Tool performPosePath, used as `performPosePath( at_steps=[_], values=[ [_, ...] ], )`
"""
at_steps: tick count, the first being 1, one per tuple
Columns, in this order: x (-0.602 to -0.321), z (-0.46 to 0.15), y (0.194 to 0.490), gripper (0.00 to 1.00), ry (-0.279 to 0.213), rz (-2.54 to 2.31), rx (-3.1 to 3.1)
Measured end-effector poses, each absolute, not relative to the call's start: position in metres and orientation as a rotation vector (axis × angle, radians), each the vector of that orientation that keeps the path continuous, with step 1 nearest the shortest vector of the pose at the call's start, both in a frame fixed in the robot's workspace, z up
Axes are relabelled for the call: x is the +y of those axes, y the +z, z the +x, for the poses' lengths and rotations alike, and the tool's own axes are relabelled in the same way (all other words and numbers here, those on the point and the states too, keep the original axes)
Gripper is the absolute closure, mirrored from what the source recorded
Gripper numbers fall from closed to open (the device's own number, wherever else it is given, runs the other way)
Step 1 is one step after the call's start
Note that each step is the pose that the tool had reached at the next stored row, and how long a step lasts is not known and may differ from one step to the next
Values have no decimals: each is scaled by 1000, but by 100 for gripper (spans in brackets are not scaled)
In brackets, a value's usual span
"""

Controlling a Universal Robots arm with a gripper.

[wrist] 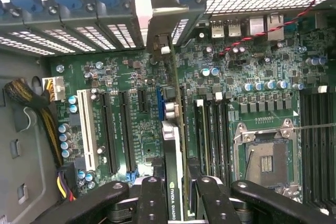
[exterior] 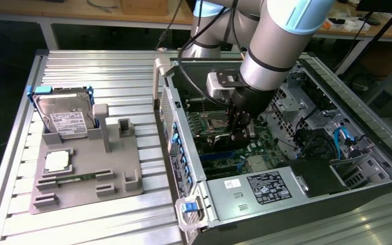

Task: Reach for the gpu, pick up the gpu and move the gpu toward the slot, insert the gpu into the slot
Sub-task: 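Insert the gpu into the slot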

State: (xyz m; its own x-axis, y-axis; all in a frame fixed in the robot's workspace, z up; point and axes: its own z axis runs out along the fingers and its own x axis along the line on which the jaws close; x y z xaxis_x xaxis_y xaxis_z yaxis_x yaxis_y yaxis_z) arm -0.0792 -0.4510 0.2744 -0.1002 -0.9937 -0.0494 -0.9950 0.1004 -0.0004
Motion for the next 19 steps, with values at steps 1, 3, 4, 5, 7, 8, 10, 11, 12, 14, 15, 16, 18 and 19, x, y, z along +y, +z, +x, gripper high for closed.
performPosePath(
  at_steps=[1, 3, 4, 5, 7, 8, 10, 11, 12, 14, 15, 16, 18, 19],
  values=[
    [-451, -79, 274, 73, 51, -2079, 2305],
    [-452, -80, 274, 73, 51, -2078, 2306],
    [-452, -80, 274, 73, 51, -2077, 2306],
    [-452, -80, 274, 73, 51, -2077, 2307],
    [-452, -80, 275, 73, 51, -2076, 2307],
    [-453, -80, 276, 73, 51, -2076, 2307],
    [-453, -80, 277, 73, 51, -2076, 2307],
    [-453, -80, 277, 73, 51, -2076, 2307],
    [-453, -80, 278, 73, 51, -2076, 2307],
    [-453, -80, 278, 73, 51, -2075, 2307],
    [-453, -80, 279, 73, 51, -2075, 2307],
    [-453, -80, 279, 73, 51, -2075, 2308],
    [-453, -79, 279, 73, 51, -2073, 2309],
    [-454, -79, 279, 73, 51, -2071, 2311]
  ],
)
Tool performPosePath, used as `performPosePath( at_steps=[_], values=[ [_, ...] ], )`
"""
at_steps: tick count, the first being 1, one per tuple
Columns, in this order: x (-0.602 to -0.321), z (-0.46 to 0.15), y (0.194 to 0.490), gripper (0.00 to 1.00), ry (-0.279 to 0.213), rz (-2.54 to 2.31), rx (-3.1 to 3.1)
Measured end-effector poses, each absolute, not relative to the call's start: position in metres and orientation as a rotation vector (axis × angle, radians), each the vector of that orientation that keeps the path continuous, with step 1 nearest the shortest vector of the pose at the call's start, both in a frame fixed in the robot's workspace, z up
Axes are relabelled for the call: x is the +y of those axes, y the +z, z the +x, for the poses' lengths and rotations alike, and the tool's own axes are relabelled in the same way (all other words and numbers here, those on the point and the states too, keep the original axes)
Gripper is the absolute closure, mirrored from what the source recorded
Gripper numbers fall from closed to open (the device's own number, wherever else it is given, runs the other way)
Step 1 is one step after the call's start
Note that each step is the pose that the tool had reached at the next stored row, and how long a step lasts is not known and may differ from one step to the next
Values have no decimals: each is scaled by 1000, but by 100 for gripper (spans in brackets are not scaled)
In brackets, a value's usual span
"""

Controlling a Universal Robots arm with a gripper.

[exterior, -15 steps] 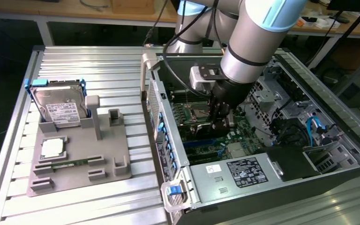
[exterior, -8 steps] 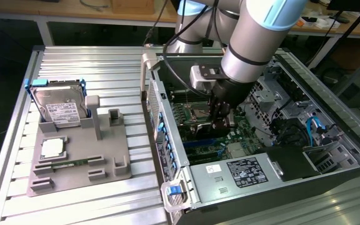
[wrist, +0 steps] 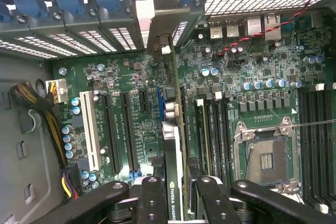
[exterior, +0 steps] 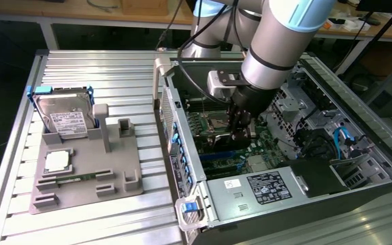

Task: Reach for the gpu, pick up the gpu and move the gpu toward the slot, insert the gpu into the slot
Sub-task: 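Insert the gpu into the slot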

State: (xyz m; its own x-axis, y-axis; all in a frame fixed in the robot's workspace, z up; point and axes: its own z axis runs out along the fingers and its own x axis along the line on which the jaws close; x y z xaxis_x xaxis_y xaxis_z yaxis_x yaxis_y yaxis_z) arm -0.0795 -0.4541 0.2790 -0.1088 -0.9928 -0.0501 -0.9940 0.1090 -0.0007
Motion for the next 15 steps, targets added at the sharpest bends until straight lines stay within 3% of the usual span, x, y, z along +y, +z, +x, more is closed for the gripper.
performPosePath(
  at_steps=[15],
  values=[
    [-468, -80, 279, 73, 51, -2049, 2330]
  ],
)
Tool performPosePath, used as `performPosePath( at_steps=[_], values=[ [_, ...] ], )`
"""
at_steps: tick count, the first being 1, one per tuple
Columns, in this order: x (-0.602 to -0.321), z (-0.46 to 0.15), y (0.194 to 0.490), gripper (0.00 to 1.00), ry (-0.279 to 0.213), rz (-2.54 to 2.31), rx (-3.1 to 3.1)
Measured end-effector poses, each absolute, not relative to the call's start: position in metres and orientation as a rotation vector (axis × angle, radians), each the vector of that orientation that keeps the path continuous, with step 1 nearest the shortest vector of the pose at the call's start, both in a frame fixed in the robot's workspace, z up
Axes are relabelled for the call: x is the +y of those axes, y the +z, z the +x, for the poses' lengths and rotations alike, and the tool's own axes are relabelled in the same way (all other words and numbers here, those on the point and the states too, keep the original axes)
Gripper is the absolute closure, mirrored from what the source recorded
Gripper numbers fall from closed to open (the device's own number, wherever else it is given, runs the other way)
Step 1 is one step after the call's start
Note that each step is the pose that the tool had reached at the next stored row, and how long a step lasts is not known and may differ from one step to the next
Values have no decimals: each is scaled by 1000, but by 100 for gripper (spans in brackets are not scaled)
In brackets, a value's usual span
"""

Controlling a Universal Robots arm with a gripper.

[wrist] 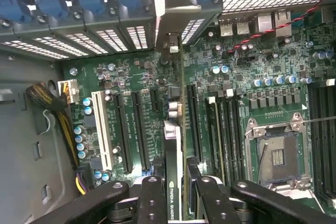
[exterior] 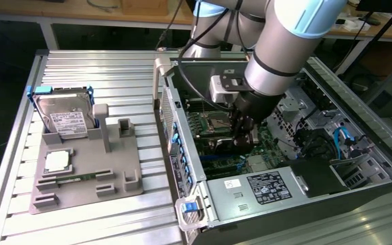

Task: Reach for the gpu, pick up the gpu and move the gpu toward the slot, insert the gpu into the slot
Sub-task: 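Insert the gpu into the slot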

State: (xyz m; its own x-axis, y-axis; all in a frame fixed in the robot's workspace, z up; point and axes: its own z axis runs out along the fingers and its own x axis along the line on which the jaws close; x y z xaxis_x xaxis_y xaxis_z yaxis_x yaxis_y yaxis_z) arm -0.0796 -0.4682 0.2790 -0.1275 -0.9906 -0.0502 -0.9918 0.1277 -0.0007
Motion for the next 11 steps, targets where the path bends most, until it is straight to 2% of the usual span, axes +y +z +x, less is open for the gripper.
performPosePath(
  at_steps=[11],
  values=[
    [-469, -80, 281, 73, 50, -2048, 2331]
  ],
)
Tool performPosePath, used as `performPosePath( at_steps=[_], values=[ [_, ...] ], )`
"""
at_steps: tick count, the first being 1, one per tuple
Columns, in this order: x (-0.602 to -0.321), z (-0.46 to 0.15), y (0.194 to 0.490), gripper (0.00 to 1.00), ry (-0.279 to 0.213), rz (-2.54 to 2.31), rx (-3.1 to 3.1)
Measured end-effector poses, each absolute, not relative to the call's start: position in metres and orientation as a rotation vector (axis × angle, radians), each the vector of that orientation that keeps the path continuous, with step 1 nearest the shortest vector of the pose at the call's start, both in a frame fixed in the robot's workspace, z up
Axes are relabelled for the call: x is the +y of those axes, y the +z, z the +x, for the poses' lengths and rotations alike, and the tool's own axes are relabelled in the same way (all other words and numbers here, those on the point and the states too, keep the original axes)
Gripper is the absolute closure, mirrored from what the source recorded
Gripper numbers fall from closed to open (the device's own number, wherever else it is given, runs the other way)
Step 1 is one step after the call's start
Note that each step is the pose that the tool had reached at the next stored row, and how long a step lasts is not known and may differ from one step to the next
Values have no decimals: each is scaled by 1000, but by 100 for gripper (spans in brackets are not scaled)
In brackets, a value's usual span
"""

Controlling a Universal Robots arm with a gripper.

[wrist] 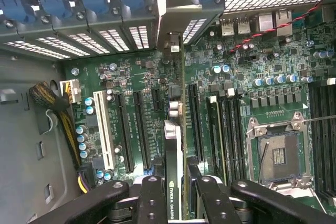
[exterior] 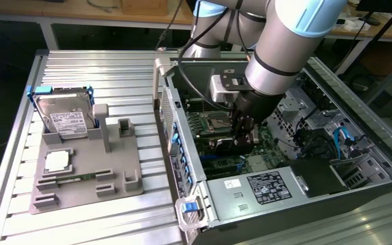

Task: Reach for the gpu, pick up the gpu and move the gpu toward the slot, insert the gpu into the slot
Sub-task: 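Insert the gpu into the slot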

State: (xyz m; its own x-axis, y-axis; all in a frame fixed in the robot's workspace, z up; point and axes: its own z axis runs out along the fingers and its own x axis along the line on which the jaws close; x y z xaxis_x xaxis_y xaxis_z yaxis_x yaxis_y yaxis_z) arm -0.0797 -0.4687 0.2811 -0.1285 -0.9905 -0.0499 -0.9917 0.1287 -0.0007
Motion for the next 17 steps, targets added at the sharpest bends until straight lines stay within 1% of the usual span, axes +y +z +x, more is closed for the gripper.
performPosePath(
  at_steps=[17],
  values=[
    [-472, -74, 282, 73, 49, -2045, 2335]
  ],
)
